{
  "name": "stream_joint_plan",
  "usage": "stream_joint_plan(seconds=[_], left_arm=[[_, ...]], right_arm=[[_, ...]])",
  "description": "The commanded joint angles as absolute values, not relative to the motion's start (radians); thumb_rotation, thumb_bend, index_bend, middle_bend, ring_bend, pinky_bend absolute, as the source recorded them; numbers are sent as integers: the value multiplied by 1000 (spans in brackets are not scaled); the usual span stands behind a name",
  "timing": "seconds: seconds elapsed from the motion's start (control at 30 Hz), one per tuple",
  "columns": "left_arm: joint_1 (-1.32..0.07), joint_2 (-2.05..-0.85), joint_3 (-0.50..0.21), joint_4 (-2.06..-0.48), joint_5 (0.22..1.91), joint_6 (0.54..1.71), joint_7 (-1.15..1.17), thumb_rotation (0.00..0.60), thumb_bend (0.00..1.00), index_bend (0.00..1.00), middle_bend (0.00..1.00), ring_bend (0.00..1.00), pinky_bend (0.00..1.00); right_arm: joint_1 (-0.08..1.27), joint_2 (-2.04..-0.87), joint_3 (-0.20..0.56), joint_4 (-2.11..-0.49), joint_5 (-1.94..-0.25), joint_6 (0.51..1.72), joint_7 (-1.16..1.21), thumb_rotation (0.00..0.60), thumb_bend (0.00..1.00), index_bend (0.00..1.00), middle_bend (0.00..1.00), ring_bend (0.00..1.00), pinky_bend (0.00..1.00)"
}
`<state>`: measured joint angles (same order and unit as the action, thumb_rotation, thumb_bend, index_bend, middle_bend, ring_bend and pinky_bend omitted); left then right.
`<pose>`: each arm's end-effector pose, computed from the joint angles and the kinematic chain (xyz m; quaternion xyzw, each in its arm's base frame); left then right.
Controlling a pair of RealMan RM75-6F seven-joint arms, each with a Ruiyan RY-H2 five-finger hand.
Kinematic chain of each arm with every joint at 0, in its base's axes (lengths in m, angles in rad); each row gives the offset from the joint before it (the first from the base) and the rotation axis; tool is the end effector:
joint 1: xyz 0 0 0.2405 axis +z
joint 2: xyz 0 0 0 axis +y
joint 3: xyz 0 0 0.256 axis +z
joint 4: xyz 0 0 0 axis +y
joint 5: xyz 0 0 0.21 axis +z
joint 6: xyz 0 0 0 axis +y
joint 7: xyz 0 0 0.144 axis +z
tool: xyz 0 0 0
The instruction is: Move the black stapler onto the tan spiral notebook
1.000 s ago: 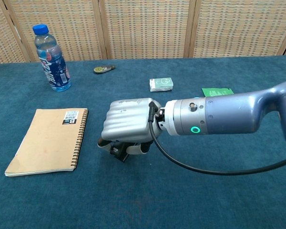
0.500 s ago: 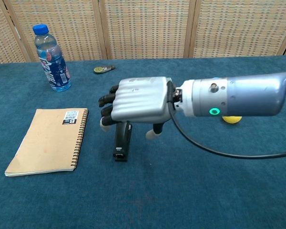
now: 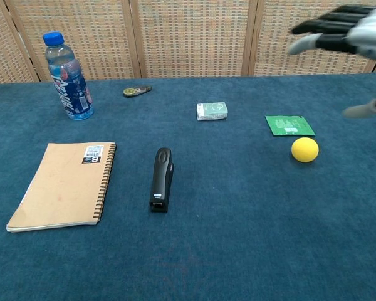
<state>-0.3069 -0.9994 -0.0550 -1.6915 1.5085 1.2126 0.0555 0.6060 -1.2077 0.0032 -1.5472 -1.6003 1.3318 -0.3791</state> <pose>-0.2717 0.2421 0.1547 -0.7056 -0.3541 -0.3406 0.5106 -0.1890 -0.3021 0.1042 0.7771 -0.0982 0.3852 0.4879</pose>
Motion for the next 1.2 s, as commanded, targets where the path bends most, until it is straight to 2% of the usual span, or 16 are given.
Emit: stream_joint_plan(seconds=[0.03, 0.13, 0.27, 0.4, 0.47, 0.63, 0.83, 0.97, 1.1, 1.2], left_arm=[[-417, -1108, -78, -1446, 1737, 1283, 34, 600, 0, 0, 0, 0, 0], [-514, -1183, -60, -1254, 1920, 1351, -70, 600, 0, 0, 0, 0, 5], [-652, -1287, -20, -1021, 2114, 1423, -156, 600, 0, 5, 5, 0, 77], [-773, -1383, 34, -862, 2233, 1459, -227, 600, 0, 84, 21, 0, 95], [-816, -1419, 58, -824, 2260, 1443, -243, 600, 0, 117, 29, 0, 95], [-927, -1524, 96, -744, 2292, 1352, -219, 600, 32, 126, 35, 0, 95], [-992, -1659, 121, -625, 2280, 1315, -227, 600, 153, 244, 124, 20, 141], [-1032, -1728, 147, -531, 2272, 1318, -248, 600, 155, 268, 126, 28, 153], [-1061, -1773, 181, -464, 2258, 1297, -279, 600, 155, 289, 129, 80, 174], [-1076, -1808, 203, -423, 2249, 1287, -292, 600, 155, 317, 171, 112, 197]], right_arm=[[431, -1165, -24, -1581, -1429, 1449, -272, 600, 0, 0, 0, 0, 0], [358, -1198, -21, -1537, -1376, 1503, -276, 600, 0, 0, 0, 0, 0], [294, -1215, -21, -1563, -1346, 1538, -262, 600, 0, 0, 0, 0, 0], [261, -1205, -11, -1595, -1342, 1554, -248, 600, 0, 0, 0, 0, 0], [251, -1200, -5, -1596, -1340, 1555, -241, 600, 0, 0, 0, 0, 0], [226, -1172, 21, -1601, -1329, 1559, -220, 600, 0, 0, 0, 0, 0], [206, -1151, 44, -1610, -1328, 1562, -188, 600, 0, 0, 0, 0, 0], [196, -1147, 60, -1602, -1322, 1552, -169, 600, 0, 0, 0, 0, 0], [188, -1145, 72, -1599, -1328, 1553, -160, 600, 0, 0, 0, 0, 0], [183, -1145, 80, -1597, -1331, 1552, -158, 600, 0, 0, 0, 0, 0]])
